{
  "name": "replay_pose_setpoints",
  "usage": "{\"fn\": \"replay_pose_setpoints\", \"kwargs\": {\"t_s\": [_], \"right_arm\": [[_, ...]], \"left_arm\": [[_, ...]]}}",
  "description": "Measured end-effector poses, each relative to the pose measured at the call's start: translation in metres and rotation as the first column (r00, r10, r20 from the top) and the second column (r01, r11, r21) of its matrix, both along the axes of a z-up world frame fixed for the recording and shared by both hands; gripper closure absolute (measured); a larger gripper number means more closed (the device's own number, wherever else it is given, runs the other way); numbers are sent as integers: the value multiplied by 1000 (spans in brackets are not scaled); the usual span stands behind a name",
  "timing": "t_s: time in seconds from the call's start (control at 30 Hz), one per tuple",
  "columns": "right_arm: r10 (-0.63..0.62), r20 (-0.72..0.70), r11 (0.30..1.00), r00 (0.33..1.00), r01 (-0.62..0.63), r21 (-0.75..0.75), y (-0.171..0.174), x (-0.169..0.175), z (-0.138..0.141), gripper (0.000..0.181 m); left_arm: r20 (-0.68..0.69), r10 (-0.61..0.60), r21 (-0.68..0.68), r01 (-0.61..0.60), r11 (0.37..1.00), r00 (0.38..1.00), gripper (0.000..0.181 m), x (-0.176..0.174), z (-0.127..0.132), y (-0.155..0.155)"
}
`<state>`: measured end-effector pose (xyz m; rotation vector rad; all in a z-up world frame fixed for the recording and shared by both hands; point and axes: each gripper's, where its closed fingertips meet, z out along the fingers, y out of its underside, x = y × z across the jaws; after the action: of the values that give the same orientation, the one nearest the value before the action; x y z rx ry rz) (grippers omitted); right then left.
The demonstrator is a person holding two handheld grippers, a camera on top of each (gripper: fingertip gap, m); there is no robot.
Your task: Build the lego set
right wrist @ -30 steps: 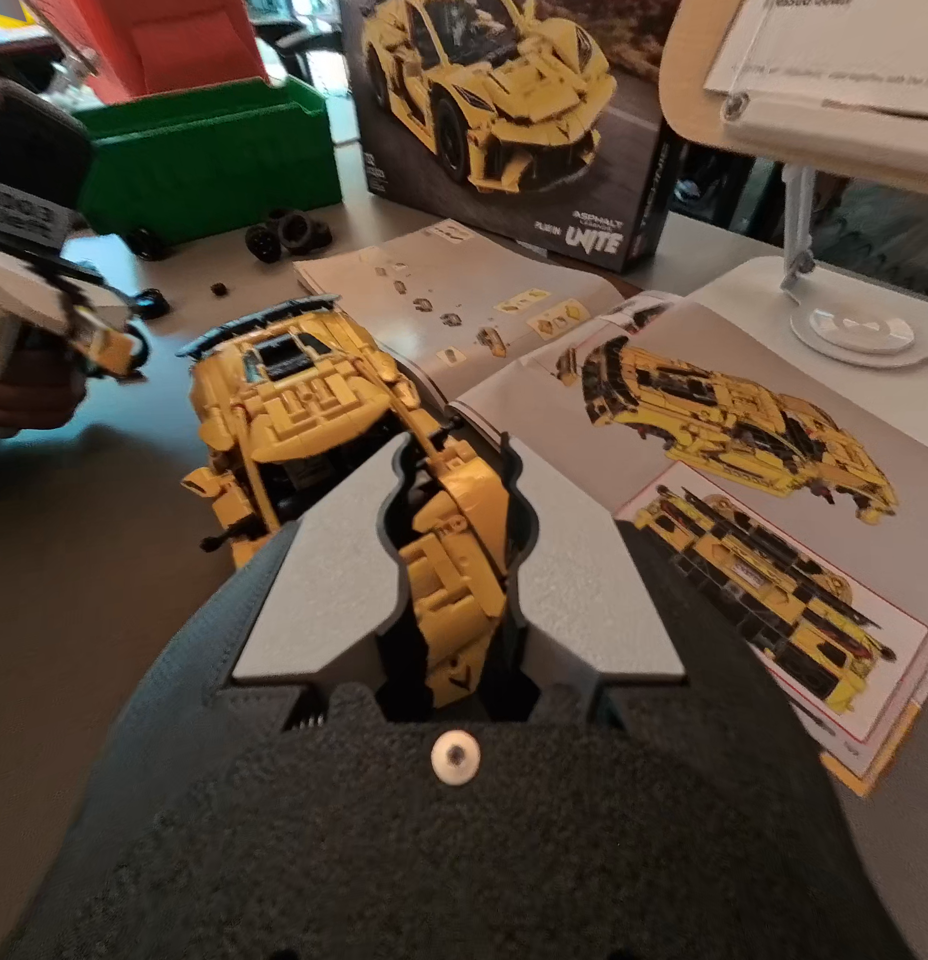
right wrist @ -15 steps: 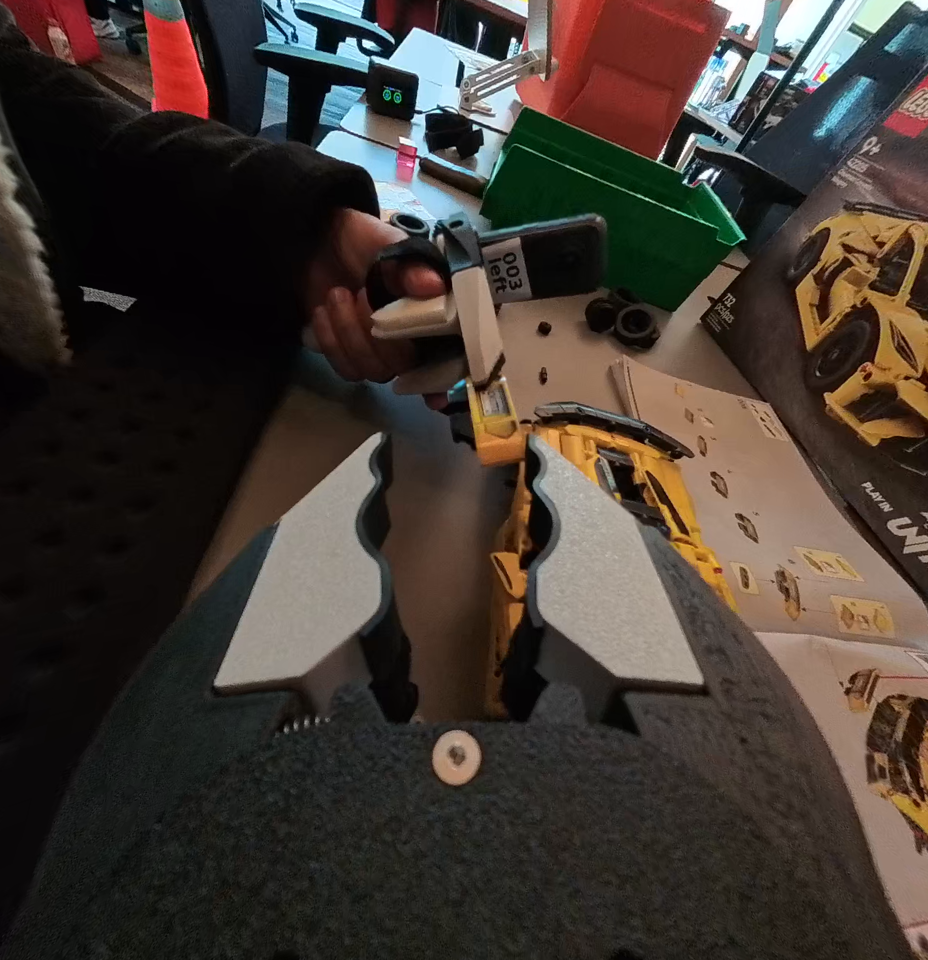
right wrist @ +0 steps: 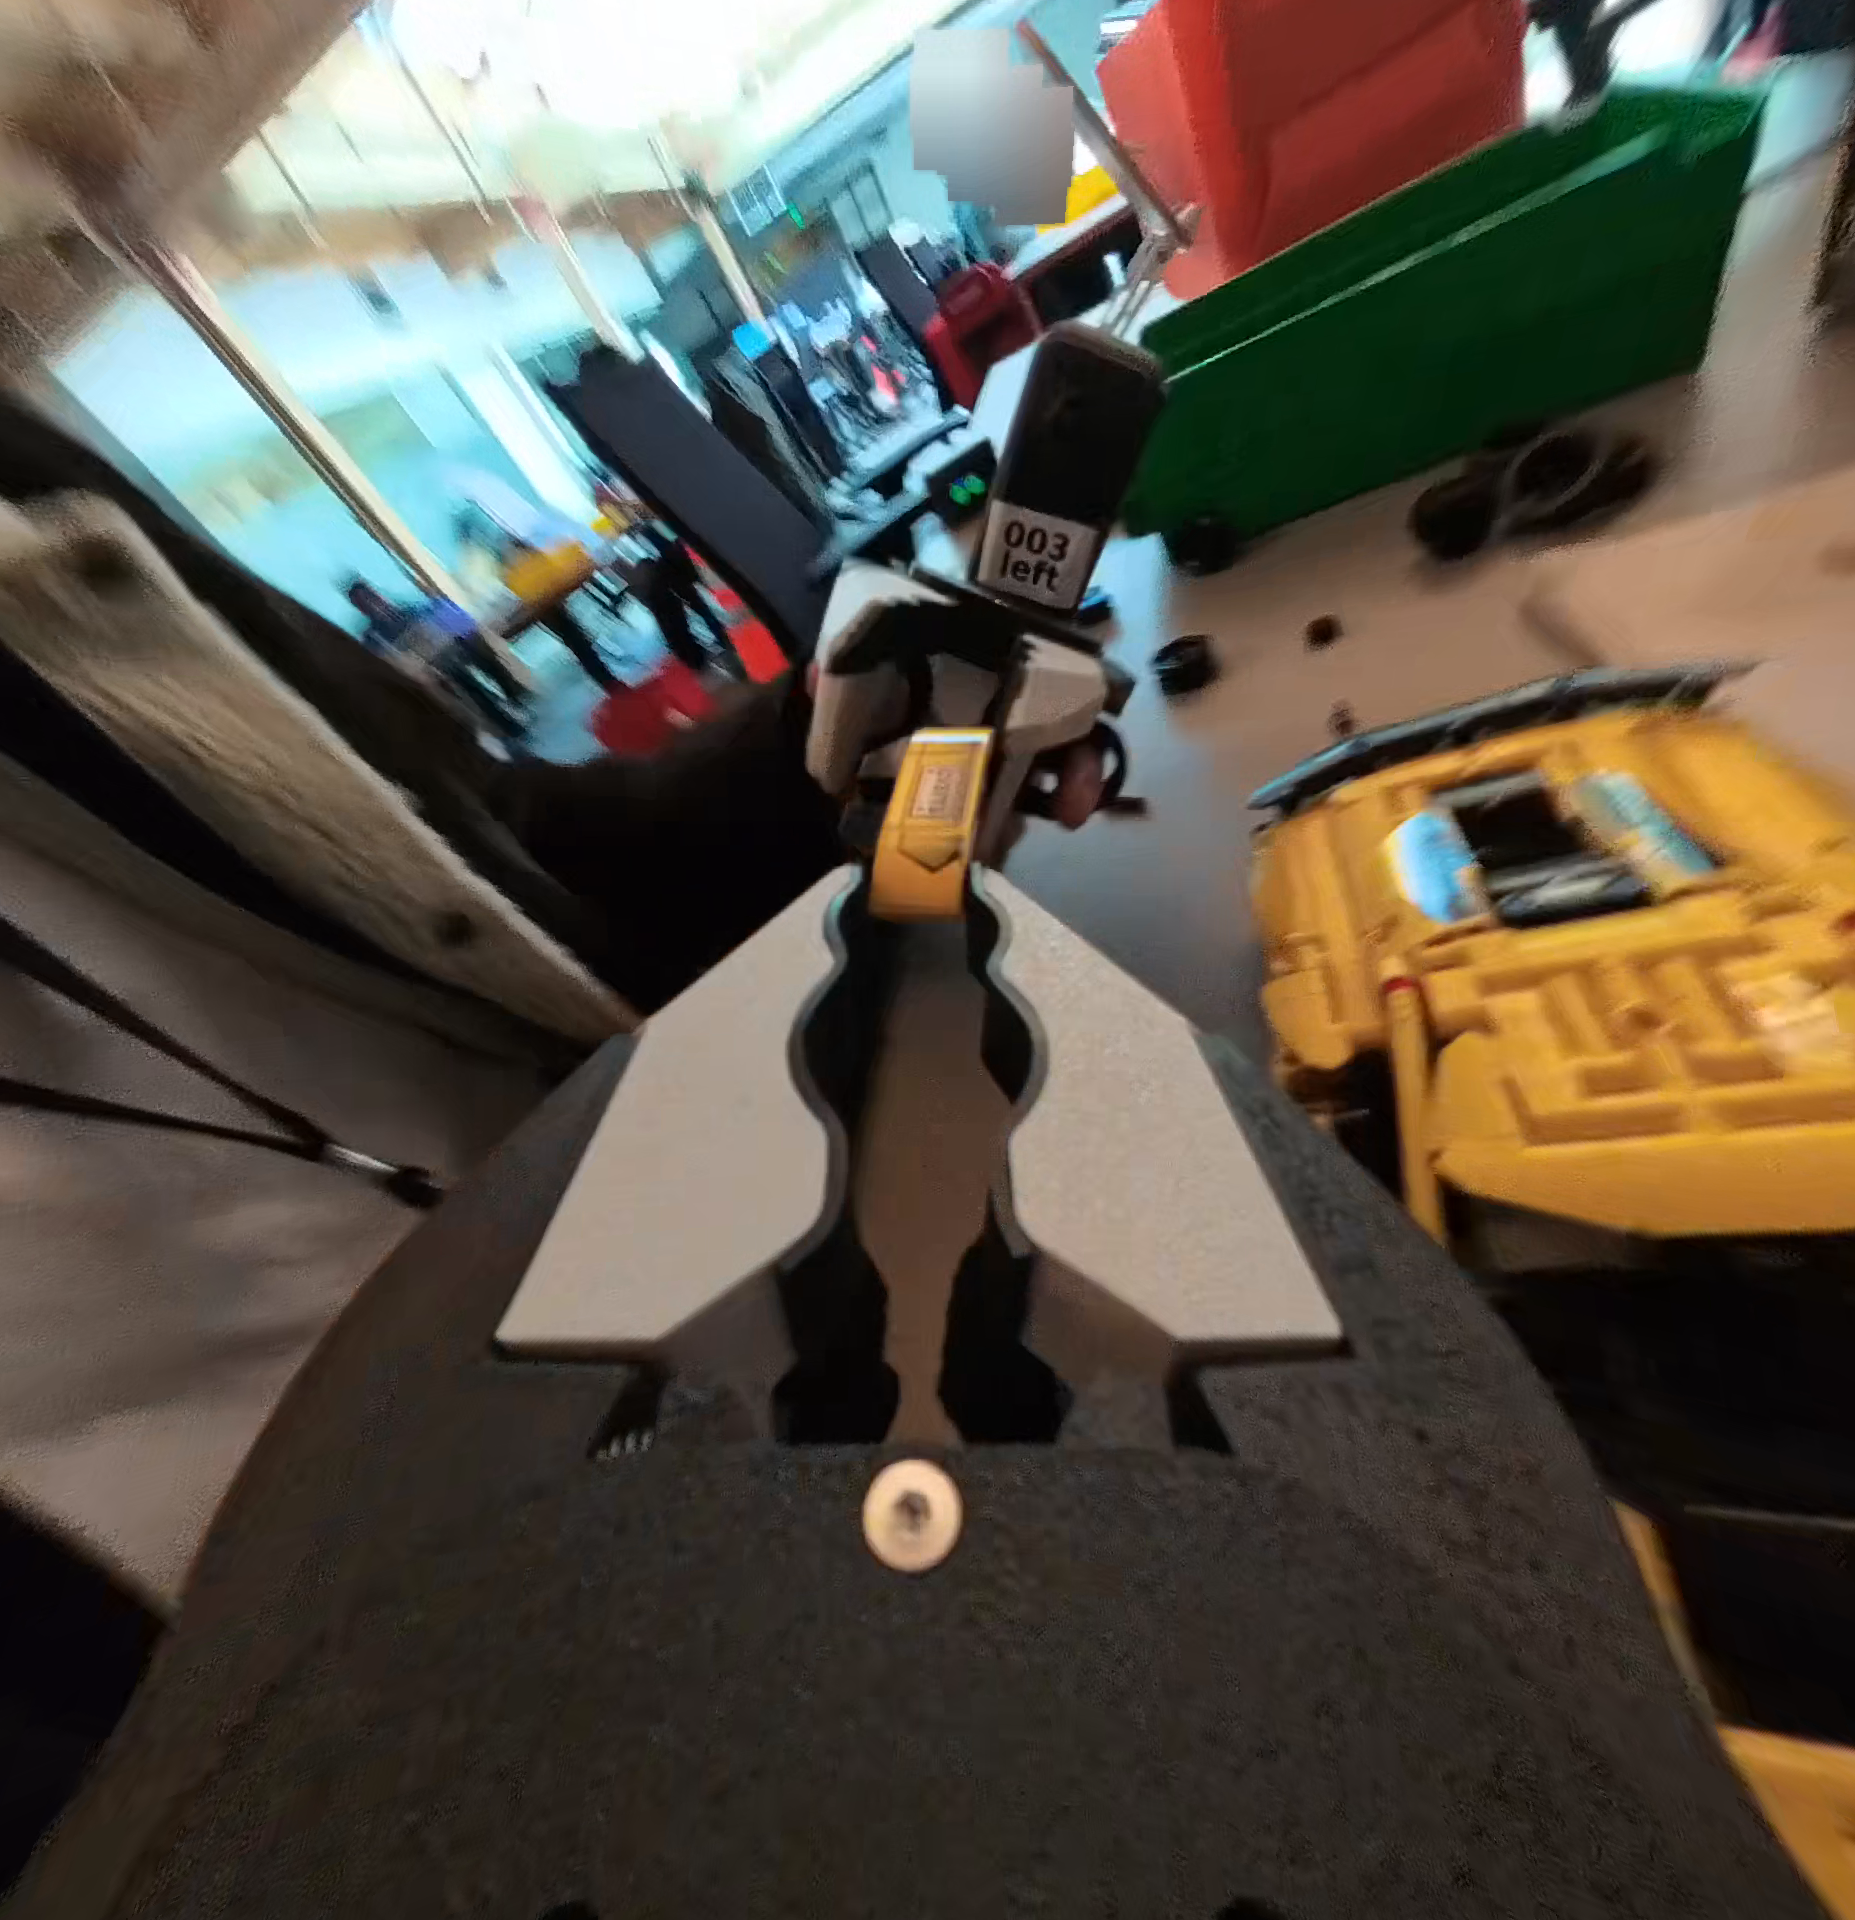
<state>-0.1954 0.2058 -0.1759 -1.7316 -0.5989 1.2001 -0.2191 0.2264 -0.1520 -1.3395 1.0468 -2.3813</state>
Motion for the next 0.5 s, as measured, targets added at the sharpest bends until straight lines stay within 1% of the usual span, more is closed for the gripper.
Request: {"fn": "replay_pose_setpoints", "kwargs": {"t_s": [0.07, 0.17, 0.27, 0.37, 0.5], "right_arm": [[77, -170, 984, 982, -102, -144, -7, -3, 8, 164], [132, -310, 954, 941, -205, -218, -14, -7, 16, 164], [177, -443, 892, 879, -333, -305, -21, -13, 20, 164], [201, -537, 842, 819, -425, -333, -27, -20, 26, 164], [200, -662, 778, 723, -527, -341, -32, -32, 37, 164]], "left_arm": [[59, 30, 110, -36, 993, 998, 147, -3, 6, -8], [109, 56, 252, -82, 964, 992, 147, -4, 10, -19], [143, 63, 378, -114, 919, 988, 148, -3, 8, -32], [168, 83, 455, -152, 878, 982, 147, 0, 8, -39], [274, 98, 479, -225, 848, 957, 148, -4, 23, -43]]}}
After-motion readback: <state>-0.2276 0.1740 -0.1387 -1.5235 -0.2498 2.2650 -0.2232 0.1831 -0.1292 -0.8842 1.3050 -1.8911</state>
